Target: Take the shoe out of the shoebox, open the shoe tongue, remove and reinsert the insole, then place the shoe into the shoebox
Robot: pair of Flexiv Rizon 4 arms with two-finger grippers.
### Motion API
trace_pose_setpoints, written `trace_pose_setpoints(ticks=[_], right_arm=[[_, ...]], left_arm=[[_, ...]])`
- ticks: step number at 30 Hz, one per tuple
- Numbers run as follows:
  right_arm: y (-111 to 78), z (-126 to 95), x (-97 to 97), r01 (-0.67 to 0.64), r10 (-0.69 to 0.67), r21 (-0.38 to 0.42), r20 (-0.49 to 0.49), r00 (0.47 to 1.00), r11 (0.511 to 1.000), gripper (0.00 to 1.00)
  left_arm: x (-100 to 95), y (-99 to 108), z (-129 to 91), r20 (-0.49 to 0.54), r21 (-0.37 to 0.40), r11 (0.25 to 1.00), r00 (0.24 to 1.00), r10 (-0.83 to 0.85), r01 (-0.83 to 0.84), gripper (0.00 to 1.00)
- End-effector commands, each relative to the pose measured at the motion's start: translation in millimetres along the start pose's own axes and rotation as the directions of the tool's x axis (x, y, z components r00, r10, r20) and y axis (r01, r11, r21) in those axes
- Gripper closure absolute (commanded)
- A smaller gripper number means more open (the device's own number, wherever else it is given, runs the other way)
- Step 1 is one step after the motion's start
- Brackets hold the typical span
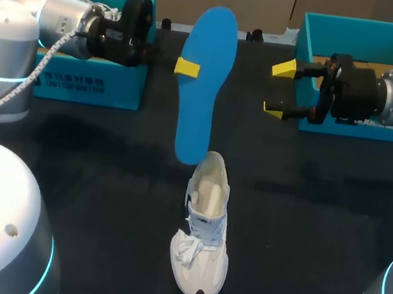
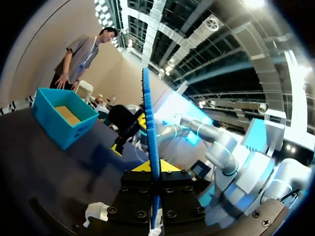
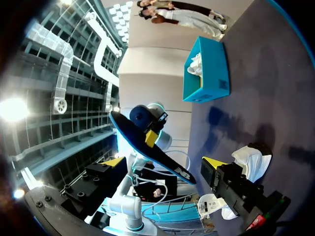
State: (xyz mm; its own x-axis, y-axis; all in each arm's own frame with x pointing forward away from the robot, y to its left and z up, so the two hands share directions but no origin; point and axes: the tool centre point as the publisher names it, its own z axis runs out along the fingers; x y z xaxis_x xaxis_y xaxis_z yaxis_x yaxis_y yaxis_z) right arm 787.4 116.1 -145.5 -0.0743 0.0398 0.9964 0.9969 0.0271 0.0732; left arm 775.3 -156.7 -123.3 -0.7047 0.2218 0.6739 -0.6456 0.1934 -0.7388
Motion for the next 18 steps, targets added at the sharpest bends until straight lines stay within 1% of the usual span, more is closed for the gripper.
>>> trace_pose_setpoints(ticks=[1, 3, 4, 6, 7, 8, 10, 14, 17, 18], right_arm=[[-1.0, 0.3, 0.3, -0.001, 0.001, -0.001, 0.003, 1.0, 1.0, 0.0], [-1.0, 0.3, 0.3, -0.001, 0.001, -0.001, 0.003, 1.0, 1.0, 0.0], [-1.0, 0.3, 0.3, -0.001, 0.001, -0.001, 0.003, 1.0, 1.0, 0.0], [-1.0, 0.3, 0.3, -0.001, 0.001, -0.001, 0.003, 1.0, 1.0, 0.0], [-1.0, 0.3, 0.3, -0.001, 0.001, -0.001, 0.003, 1.0, 1.0, 0.0], [-1.0, 0.3, 0.3, -0.001, 0.001, -0.001, 0.003, 1.0, 1.0, 0.0], [-1.0, 0.3, 0.3, -0.001, 0.001, -0.001, 0.003, 1.0, 1.0, 0.0], [-1.0, 0.3, 0.3, -0.001, 0.001, -0.001, 0.003, 1.0, 1.0, 0.0], [-1.0, 0.3, 0.3, -0.001, 0.001, -0.001, 0.003, 1.0, 1.0, 0.0], [-1.0, 0.3, 0.3, -0.001, 0.001, -0.001, 0.003, 1.0, 1.0, 0.0]], left_arm=[[-10.9, 1.6, -0.5, -0.225, 0.014, 0.869, 0.848, -0.48, 0.495, 1.0], [-19.3, 4.9, -1.5, -0.255, 0.049, 0.807, 0.788, -0.56, 0.589, 1.0], [-22.6, 7.5, -1.7, -0.262, 0.044, 0.792, 0.772, -0.579, 0.609, 1.0], [-28.9, 12.7, -1.5, -0.26, 0.057, 0.77, 0.754, -0.604, 0.636, 1.0], [-31.4, 14.8, -1.3, -0.275, 0.052, 0.743, 0.724, -0.632, 0.668, 1.0], [-34.8, 16.1, -1.3, -0.284, 0.07, 0.72, 0.705, -0.649, 0.691, 1.0], [-41.5, 18.4, -1.1, -0.308, 0.081, 0.658, 0.647, -0.698, 0.749, 1.0], [-45.8, 26.5, -0.6, -0.307, 0.084, 0.61, 0.603, -0.737, 0.788, 1.0], [-47.4, 29.7, 0.0, -0.328, 0.097, 0.546, 0.544, -0.772, 0.832, 1.0], [-48.0, 30.6, 0.5, -0.327, 0.1, 0.536, 0.536, -0.778, 0.838, 1.0]])
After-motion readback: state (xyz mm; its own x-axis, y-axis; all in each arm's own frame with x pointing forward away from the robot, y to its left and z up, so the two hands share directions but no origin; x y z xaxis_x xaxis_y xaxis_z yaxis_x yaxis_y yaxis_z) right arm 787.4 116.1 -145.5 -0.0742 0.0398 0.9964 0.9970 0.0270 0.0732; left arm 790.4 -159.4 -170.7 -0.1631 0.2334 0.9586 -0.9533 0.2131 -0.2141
